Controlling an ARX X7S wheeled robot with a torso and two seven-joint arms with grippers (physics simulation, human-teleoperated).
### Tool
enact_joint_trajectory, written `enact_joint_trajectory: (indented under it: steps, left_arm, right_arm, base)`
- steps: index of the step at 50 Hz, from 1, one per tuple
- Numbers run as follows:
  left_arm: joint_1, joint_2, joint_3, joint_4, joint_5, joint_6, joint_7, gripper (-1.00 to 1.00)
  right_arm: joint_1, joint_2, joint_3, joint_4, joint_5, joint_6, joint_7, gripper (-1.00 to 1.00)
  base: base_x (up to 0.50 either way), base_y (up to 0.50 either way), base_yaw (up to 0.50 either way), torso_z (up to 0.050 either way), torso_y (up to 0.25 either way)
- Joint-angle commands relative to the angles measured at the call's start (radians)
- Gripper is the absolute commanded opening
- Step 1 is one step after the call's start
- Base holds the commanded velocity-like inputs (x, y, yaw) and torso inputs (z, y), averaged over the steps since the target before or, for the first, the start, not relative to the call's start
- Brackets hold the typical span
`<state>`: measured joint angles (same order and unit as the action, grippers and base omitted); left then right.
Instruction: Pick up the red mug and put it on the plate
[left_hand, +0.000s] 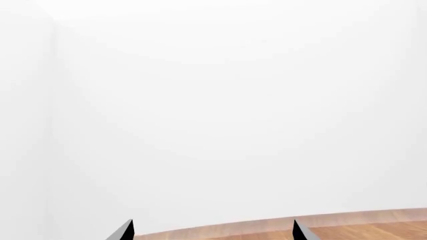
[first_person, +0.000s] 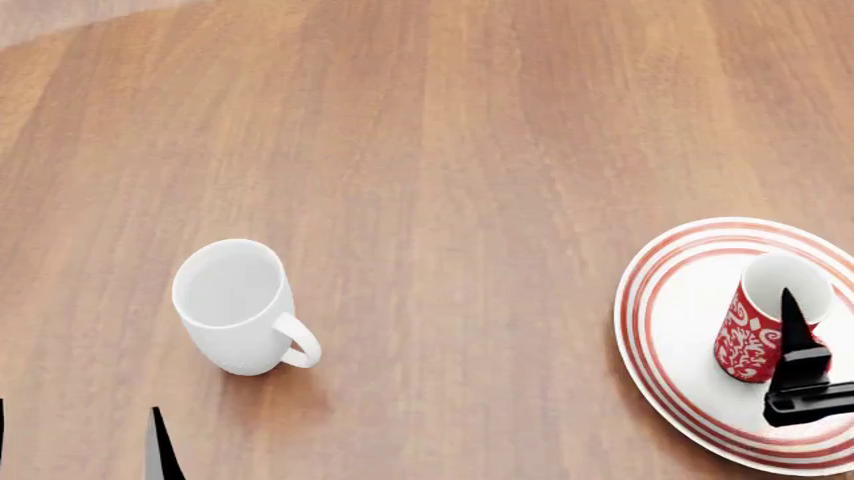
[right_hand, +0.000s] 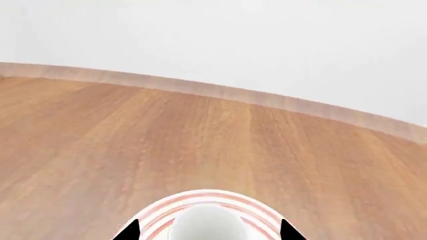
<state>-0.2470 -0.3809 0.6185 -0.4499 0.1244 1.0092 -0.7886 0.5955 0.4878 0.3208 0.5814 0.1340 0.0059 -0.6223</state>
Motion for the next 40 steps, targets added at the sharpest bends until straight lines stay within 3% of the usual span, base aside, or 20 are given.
enact_joint_trajectory:
  steps: [1, 17, 40]
  left_arm:
    - [-0.003, -0.003, 0.007, -0.001, 0.002, 0.001, -0.009, 1.00]
    - [-0.005, -0.008, 0.015, 0.003, 0.004, -0.005, -0.021, 1.00]
    - [-0.010, -0.014, 0.028, 0.003, 0.003, -0.007, -0.033, 1.00]
  right_arm:
    - [-0.115, -0.004, 0.050, -0.318, 0.060, 0.137, 0.004, 1.00]
    - [-0.267, -0.014, 0.105, -0.677, 0.130, 0.229, 0.007, 1.00]
    - [-0.426, -0.032, 0.179, -0.959, 0.213, 0.231, -0.015, 1.00]
  base:
    - [0.00, 0.00, 0.00, 0.000, 0.000]
    - [0.00, 0.00, 0.00, 0.000, 0.000]
    - [0.00, 0.00, 0.00, 0.000, 0.000]
